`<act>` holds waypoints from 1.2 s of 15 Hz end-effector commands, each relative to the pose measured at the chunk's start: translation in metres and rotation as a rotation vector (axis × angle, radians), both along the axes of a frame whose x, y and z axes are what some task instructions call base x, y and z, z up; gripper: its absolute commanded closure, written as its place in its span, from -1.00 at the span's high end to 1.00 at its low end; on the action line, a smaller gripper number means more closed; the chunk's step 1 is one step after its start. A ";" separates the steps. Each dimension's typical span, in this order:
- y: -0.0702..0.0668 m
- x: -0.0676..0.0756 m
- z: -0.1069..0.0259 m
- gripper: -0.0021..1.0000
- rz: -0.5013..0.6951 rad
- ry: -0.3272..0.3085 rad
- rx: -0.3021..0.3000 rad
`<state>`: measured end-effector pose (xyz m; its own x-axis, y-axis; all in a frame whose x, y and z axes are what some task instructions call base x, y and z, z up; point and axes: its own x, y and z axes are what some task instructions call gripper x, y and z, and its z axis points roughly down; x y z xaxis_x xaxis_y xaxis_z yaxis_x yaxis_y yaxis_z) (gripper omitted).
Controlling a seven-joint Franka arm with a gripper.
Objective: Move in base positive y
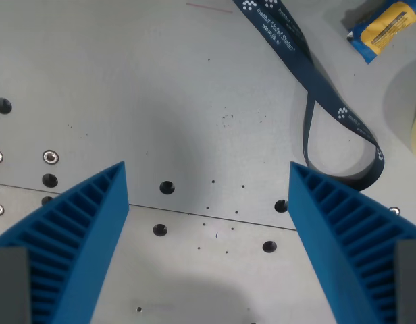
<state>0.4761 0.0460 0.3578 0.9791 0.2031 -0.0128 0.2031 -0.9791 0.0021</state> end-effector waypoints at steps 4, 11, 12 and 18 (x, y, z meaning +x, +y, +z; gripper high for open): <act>0.021 0.004 0.002 1.00 0.000 -0.004 0.000; 0.059 0.011 0.002 1.00 0.000 -0.004 0.000; 0.064 0.012 0.002 1.00 0.000 -0.004 0.000; 0.096 0.019 0.001 1.00 0.000 -0.004 0.000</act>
<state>0.4874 0.1367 0.3564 0.9748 0.2215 0.0276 0.2215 -0.9751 0.0025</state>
